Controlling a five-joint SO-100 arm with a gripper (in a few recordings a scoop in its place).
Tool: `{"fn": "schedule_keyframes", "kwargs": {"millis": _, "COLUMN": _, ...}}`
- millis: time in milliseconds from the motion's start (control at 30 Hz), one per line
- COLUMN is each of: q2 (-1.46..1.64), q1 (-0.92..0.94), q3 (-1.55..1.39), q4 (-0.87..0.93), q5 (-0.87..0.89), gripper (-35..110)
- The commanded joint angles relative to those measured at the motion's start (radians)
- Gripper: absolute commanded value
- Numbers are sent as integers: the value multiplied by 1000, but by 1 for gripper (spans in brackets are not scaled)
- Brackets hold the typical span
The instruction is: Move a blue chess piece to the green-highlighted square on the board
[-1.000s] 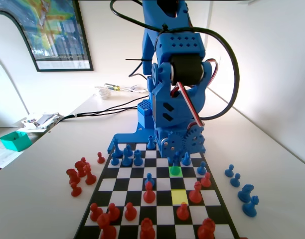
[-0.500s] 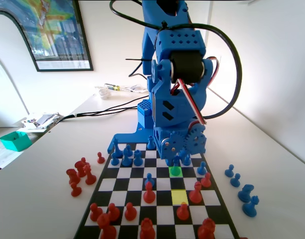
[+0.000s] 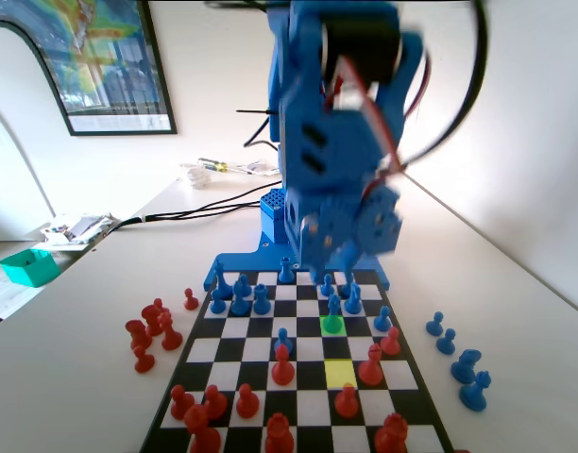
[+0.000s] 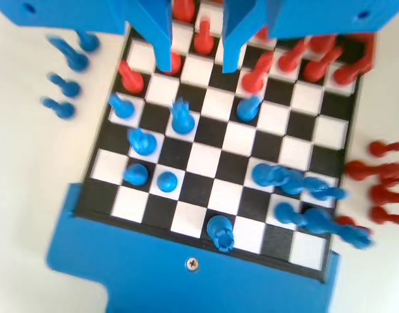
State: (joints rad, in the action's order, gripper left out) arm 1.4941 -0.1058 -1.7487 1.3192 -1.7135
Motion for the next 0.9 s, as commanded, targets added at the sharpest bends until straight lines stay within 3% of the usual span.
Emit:
{"fn": "schedule_keyframes", "kwargs": {"millis": 0, "q2": 181, "q1": -8, "q3": 152, "q4": 167, "q5": 6, "gripper": 3}}
{"fn": "schedule_keyframes", "kwargs": {"millis": 433, "q2": 565, "q1": -3, "q3": 281, "q4": 433, "q5": 64, "gripper": 1}}
{"fn": "schedule_keyframes", "kwargs": {"millis": 733, "q2": 776, "q1": 95, "q3": 287, "q4": 520, "q5": 11, "gripper": 1}}
{"fn": "schedule_keyframes", "kwargs": {"millis": 867, "q2": 946, "q1": 118, "q3": 129, "q4": 486, "q5": -43, "gripper": 1}}
